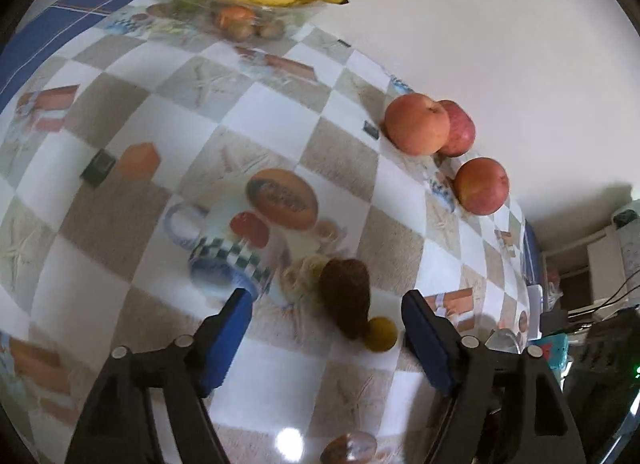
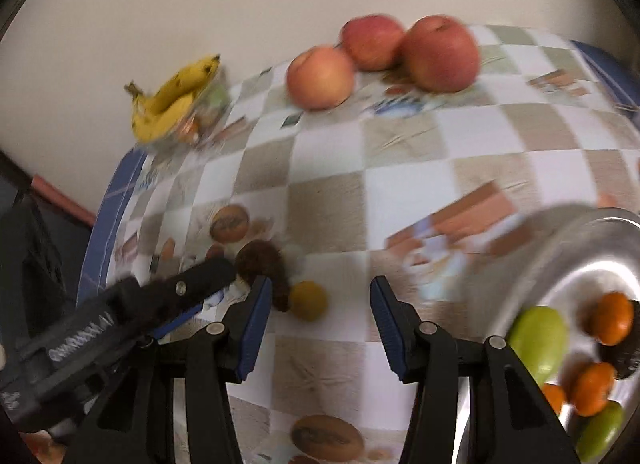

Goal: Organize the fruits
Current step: 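Grasp the last dark date with the left gripper while the right gripper grasps a small yellow fruit, then carry date and yellow fruit into the steel bowl while both grippers open to release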

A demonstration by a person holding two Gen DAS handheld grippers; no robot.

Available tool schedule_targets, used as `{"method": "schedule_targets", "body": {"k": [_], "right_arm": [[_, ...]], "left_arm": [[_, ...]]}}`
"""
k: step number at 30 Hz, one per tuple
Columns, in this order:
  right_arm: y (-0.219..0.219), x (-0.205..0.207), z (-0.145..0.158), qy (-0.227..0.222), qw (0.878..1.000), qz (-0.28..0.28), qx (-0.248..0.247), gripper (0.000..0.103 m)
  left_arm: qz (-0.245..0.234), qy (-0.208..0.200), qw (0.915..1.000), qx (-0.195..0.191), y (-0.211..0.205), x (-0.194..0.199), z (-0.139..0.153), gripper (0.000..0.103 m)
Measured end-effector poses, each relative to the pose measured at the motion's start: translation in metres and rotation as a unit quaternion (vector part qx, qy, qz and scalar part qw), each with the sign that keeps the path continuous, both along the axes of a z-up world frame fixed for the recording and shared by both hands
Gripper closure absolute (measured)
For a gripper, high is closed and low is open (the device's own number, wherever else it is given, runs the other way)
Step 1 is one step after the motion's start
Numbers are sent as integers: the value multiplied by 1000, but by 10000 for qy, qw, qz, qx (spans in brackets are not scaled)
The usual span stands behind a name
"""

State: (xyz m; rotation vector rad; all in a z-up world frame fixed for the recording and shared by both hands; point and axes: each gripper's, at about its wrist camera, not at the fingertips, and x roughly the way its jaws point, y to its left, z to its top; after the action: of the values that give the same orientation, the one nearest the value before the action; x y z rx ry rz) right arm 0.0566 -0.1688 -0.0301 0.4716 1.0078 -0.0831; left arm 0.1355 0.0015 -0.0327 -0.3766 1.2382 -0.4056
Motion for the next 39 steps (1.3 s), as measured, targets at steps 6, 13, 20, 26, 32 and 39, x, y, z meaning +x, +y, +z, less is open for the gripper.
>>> {"method": "schedule_targets", "body": {"k": [6,13,20,26,32,39], "right_arm": [[13,9,-10,79,9997,206,-99,51],[17,11,-16,135,9992,319,-178,72],[13,7,-17,108,9996,268,-47,79],[10,-12,-7,74,9997,238,-16,79],[6,-46,15,-12,10000,83,32,79],[-6,-94,35,-190,9998,-99,12,79]], "left_arm": [[-31,93,9999,-120,-12,10,-12,24],[-177,115,9997,-97,-24,10,-17,49],[-316,186,9993,-123,-29,8,-23,69],[-299,119,9992,-247,-21,-6,-11,69],[-413,94,9982,-430,-25,-45,13,69],[-784,-242,9957,-428,-44,-80,41,69]]}}
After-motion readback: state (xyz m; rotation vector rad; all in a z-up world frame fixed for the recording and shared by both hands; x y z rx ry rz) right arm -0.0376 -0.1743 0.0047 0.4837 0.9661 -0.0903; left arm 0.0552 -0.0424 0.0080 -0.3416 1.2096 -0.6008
